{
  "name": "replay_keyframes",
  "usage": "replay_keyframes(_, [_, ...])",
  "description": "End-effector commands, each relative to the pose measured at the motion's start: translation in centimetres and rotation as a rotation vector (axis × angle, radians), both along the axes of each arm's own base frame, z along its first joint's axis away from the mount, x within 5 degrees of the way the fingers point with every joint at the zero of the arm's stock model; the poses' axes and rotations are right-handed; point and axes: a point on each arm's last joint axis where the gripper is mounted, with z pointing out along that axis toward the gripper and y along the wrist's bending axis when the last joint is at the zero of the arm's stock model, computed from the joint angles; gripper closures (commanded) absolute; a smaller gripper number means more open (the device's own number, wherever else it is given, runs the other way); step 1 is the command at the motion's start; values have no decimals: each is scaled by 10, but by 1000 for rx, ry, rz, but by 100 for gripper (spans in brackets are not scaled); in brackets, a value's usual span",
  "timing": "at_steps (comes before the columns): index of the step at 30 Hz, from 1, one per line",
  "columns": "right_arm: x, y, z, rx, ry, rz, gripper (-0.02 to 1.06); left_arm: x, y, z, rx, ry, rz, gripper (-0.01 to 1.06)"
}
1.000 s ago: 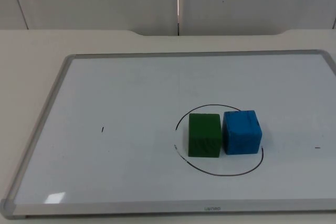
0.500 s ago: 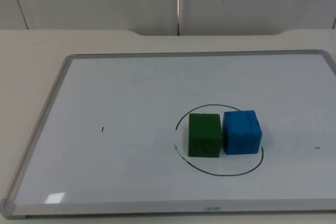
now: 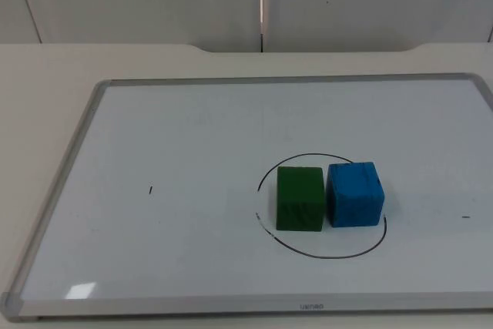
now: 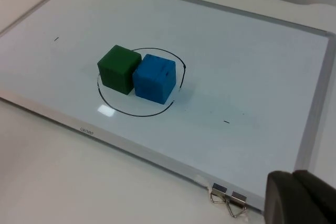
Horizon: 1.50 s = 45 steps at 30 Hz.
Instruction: Push the two cubes into the marked area.
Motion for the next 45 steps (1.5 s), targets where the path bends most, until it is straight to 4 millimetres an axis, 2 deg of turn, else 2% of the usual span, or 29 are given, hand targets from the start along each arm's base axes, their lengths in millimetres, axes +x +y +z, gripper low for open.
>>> replay_keyframes(1, [0,0,0,5,-3,0,104,0,0,-2,6,1,-2,105])
replay_keyframes(40, [0,0,0,5,-2,8,103,0,0,-2,10,-1,-4,105])
replay_keyframes(43, [0,0,0,5,-2,8,92,0,0,-2,10,-1,-4,92])
replay_keyframes(45, [0,0,0,5,-2,8,79,0,0,-2,10,-1,-4,73])
